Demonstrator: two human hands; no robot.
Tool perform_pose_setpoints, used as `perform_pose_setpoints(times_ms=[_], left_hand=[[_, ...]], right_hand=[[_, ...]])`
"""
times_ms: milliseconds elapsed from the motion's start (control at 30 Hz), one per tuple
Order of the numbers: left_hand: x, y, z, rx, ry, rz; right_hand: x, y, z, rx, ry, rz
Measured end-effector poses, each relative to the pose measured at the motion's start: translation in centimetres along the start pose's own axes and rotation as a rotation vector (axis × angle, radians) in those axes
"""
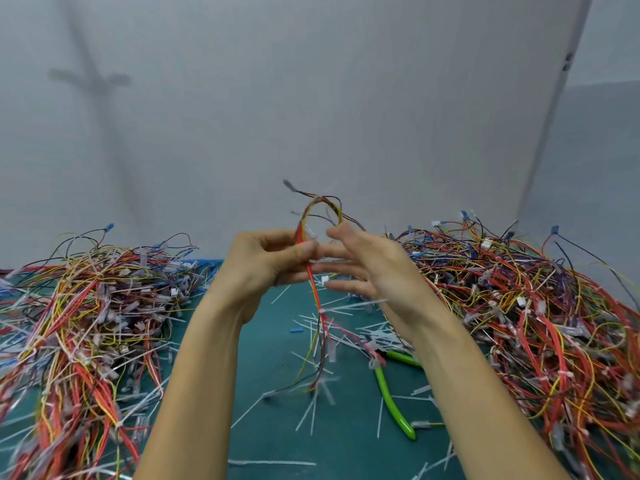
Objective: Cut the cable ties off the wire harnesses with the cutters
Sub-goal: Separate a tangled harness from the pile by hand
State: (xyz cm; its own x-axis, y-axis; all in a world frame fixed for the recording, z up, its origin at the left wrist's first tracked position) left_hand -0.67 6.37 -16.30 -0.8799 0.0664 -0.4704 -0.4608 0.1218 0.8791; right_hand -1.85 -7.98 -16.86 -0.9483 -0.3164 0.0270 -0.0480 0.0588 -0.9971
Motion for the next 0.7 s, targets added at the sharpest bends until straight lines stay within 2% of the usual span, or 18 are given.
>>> perform_pose_setpoints(times_ms=[100,167,300,467,700], left_hand=[[-0.1,0.2,1.1,0.043,0.122,-0.033],[-0.1,0.2,1.6,0.046,0.171,-0.04],[0.0,0.0,2.3,0.102,0.281,-0.039],[0.1,-0.2,1.9,0.367,0.39,0.02],[0.5,-1.3,0.7,0.718,0.428,0.235]], right_hand=[[0.4,1.6,-1.7,0.198,-0.21,-0.135],[0.5,2.6,-2.4,0.281,-0.272,-0.171],[0.0,3.0,-1.9,0.201,-0.23,-0.162],[-0.5,2.3,-1.4,0.014,-0.189,-0.08],[-0.3,1.9,-1.3,0.03,-0.169,-0.025]])
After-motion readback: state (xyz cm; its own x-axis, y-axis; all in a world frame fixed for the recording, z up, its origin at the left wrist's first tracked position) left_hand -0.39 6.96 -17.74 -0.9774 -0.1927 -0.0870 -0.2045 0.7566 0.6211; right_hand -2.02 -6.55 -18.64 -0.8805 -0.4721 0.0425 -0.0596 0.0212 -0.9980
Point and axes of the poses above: each hand's wrist, its own x-axis away from the middle knuckle, its own z-axis out of the back of the hand, y = z × x, the point moved 8 cm from there along -x, towards the middle knuckle, and after that the axes turned 15 degrees about -z, right-handed, at the moved point
